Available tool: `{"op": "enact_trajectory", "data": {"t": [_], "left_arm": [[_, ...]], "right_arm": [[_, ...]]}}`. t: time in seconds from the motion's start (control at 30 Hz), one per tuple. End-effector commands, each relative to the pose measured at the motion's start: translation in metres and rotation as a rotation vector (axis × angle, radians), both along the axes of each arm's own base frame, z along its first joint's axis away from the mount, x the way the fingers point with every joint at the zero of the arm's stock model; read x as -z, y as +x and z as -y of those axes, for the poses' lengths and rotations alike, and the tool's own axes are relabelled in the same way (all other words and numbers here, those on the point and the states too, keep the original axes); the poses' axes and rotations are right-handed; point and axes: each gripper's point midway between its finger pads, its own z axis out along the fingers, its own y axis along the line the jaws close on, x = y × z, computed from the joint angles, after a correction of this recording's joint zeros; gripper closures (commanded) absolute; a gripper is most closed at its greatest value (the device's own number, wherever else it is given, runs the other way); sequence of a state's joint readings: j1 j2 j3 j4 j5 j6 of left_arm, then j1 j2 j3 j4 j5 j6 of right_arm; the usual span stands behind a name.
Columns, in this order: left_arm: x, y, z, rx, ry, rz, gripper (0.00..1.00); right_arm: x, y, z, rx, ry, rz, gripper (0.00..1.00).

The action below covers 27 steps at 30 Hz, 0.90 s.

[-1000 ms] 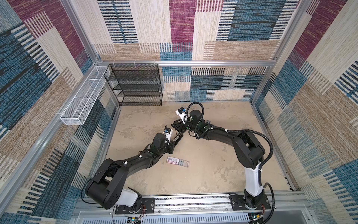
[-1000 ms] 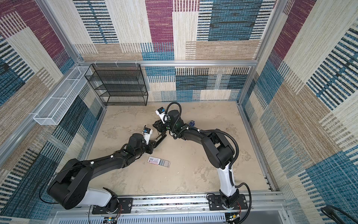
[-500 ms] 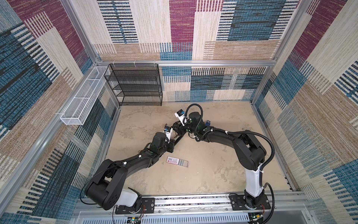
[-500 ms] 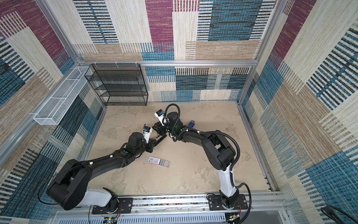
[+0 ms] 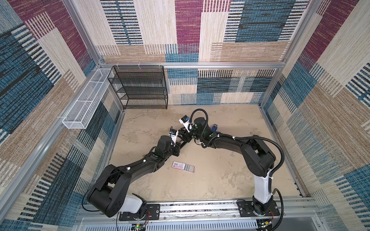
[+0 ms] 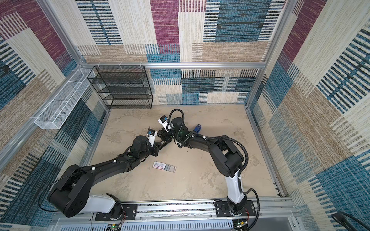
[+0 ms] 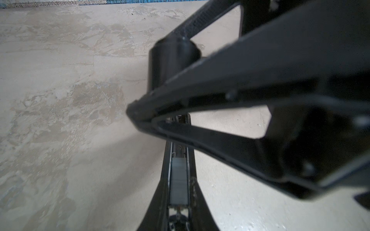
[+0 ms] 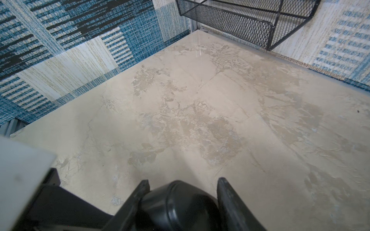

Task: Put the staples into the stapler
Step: 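Press the black stapler's top arm closed with the right gripper over the rail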

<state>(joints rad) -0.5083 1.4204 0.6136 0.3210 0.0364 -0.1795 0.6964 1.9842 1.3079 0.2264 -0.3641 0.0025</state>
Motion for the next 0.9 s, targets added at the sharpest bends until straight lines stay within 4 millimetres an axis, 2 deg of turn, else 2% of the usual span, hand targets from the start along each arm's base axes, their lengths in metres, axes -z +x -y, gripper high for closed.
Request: {"op": "enact_trajectory", "data": {"t": [0.0, 0.17, 0.3, 0.5, 0.67, 0.87], "left_arm": [[-0.028, 0.01, 0.014, 0.047, -0.054, 0.103, 0.93], [-0.028, 0.01, 0.014, 0.047, -0.054, 0.103, 0.93], [-0.028, 0.01, 0.014, 0.048, -0.054, 0.102, 0.93], [-0.023, 0.01, 0.012, 0.041, -0.044, 0.097, 0.93], [-0.009, 0.011, 0.011, 0.039, -0.025, 0.089, 0.93], [0.01, 0.014, 0.019, 0.044, -0.014, 0.087, 0.93]], "right_arm": [[0.008, -0.039, -0.013, -0.125, 0.036, -0.168, 0.42], [0.006, -0.041, -0.013, -0.13, 0.036, -0.168, 0.39], [0.003, -0.036, -0.011, -0.096, 0.034, -0.158, 0.35], [0.002, -0.027, -0.004, -0.031, 0.016, -0.153, 0.34], [0.002, -0.009, 0.023, 0.082, 0.031, -0.188, 0.31], [0.006, 0.013, 0.075, 0.233, 0.053, -0.234, 0.3]]}}
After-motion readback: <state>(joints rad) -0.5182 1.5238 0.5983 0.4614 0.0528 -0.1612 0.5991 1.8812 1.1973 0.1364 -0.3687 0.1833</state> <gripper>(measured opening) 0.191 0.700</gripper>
